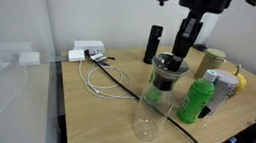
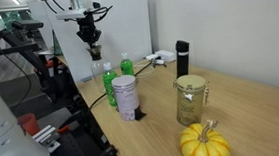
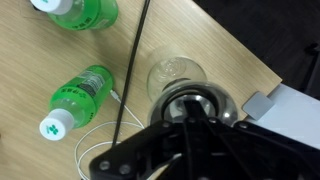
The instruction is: Remove the silver lid from the top of the clear bottle and place it on the table
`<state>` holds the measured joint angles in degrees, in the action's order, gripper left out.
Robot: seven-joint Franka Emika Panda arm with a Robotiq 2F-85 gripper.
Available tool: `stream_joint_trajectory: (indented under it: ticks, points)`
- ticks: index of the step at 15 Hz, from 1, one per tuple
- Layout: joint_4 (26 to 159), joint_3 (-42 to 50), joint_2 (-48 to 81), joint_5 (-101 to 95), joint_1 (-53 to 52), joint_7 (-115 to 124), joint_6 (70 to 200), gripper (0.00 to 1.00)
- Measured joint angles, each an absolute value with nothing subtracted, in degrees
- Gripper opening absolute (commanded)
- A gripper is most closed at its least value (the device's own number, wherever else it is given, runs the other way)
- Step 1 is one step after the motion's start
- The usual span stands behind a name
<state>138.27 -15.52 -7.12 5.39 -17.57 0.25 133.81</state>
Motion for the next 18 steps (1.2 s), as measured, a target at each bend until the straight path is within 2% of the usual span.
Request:
stream_joint_trajectory:
  ticks: [13, 15, 18]
  points:
    - [137.7, -14.9, -7.3, 5.4, -17.2, 0.3, 135.5, 0.01]
    - [137.7, -14.9, -7.2, 5.4, -17.2, 0.2, 135.5, 0.10]
    - [137.9, -14.9, -7.2, 5.6, -17.3, 0.2, 135.5, 0.30]
